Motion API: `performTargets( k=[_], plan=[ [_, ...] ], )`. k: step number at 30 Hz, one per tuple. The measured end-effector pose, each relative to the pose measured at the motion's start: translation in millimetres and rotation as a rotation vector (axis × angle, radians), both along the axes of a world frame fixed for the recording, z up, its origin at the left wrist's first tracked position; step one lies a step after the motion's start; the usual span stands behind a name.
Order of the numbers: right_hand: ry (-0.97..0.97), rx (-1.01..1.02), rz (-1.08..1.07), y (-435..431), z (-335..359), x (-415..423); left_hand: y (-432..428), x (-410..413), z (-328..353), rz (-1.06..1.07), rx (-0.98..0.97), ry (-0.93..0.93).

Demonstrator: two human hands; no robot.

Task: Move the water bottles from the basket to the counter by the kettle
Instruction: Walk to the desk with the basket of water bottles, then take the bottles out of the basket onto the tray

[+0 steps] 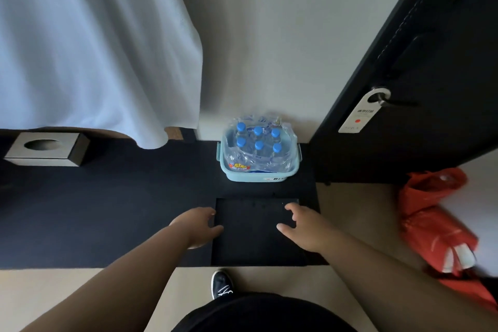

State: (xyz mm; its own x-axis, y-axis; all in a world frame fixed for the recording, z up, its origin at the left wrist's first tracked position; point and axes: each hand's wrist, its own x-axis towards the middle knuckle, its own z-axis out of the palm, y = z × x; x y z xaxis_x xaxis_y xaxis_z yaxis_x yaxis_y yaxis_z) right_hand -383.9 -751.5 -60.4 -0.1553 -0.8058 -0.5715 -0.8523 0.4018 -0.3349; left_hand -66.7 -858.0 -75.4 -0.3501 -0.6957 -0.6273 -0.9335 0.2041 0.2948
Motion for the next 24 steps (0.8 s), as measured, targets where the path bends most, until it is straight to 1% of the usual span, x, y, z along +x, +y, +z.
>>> performTargets(
  k=[8, 15, 24],
  plan=[
    [0.015, 0.027, -0.017, -29.2, -8.1, -3.1, -37.9, -15.1, -2.2, 0.004, 0.008, 0.030],
    [-0.037, 0.010, -0.003, -57.8, -14.9, -18.5, -59.7, -48.5, 5.8, 0.030, -0.012, 0.054],
    [-0.001, -0.104, 0.089, -134.4, -0.9, -37.9, -114.3, -84.3, 32.8, 0.142, -0.105, 0.124]
  ],
)
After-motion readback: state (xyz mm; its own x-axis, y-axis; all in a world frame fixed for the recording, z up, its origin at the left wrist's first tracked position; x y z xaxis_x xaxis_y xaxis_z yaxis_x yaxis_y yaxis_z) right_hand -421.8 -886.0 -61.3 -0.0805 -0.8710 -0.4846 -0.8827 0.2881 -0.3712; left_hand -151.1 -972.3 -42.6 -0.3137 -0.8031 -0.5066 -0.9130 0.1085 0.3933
